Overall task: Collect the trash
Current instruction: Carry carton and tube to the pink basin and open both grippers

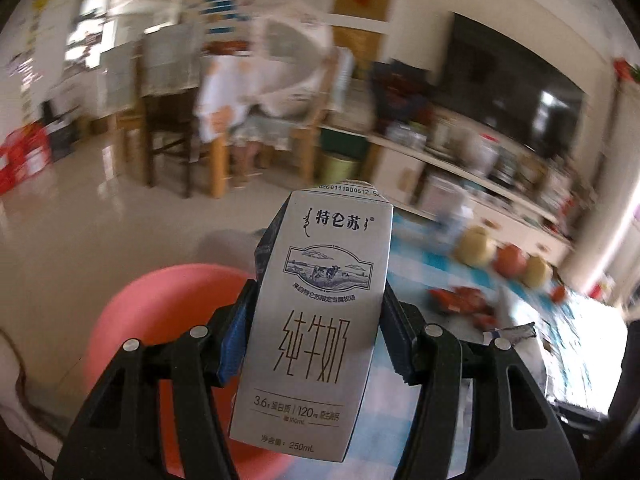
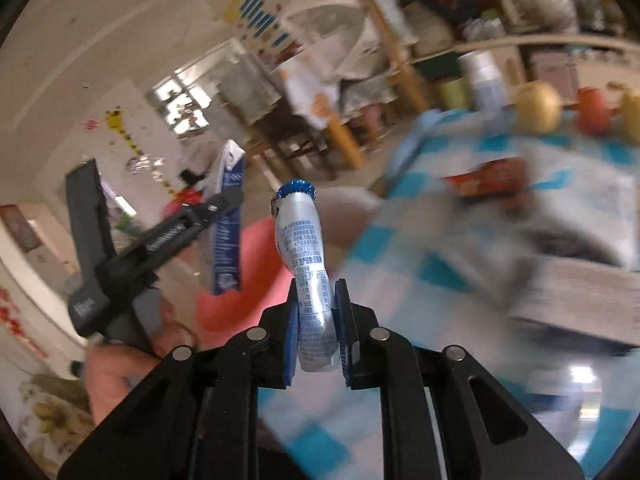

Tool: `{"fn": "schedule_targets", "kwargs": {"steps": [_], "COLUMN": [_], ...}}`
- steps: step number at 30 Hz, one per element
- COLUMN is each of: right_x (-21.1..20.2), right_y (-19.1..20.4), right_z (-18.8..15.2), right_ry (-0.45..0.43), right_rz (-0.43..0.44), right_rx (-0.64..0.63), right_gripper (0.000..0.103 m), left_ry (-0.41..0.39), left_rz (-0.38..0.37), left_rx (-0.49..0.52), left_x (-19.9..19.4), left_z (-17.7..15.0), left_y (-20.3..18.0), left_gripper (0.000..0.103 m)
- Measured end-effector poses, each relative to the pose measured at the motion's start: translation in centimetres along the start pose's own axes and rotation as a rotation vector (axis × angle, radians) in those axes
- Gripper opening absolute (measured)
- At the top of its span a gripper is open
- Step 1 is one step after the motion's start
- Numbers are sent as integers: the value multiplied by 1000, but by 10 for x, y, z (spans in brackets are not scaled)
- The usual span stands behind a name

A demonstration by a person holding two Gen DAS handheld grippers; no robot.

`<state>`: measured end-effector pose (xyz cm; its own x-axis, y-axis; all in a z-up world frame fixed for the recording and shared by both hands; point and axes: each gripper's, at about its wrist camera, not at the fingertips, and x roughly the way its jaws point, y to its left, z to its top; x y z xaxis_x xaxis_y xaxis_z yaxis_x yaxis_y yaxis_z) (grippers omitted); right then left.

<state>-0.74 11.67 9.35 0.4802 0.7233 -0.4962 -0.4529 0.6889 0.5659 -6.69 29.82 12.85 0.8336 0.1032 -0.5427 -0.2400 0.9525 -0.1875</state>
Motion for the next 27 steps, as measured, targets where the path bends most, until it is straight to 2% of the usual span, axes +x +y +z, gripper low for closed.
{"fn": "schedule_targets", "kwargs": {"steps": [2,6,9,10,12,13,15,16,17,19,23,27], "right_x": [28,75,103,108,113,113,105,102,95,84,62,42], "right_y": [21,53,60,60,58,54,50,49,48,44,38,29], "right_z": [6,13,16,16,11,9,3,0,-3,-8,-20,-31], "right_ry": [26,68,96,99,91,86,61,53,38,15,-7,-23], "right_rz": [49,73,17,-5,-59,-73,-109,-131,-165,-198,-245,-290], "right_rx": [5,-8,-26,-28,-13,-6,-12,-21,-33,-49,-88,-120], "right_gripper": [18,19,20,24,45,59,65,70,79,86,90,90], "left_ry": [2,24,47,49,37,20,-15,-43,-57,-81,-123,-145], "left_rz": [25,69,84,94,107,113,112,101,93,64,5,-12], "left_rx": [-58,-144,-209,-227,-246,-249,-242,-234,-228,-213,-150,-16], "left_x": [3,15,26,28,27,24,20,17,14,11,5,1], "left_z": [1,0,-2,-3,-5,-5,-6,-5,-6,-4,-1,0], "left_y": [23,62,83,88,98,100,102,99,97,90,66,32], "left_gripper": [59,60,63,70,81,85,90,92,92,93,93,94]}}
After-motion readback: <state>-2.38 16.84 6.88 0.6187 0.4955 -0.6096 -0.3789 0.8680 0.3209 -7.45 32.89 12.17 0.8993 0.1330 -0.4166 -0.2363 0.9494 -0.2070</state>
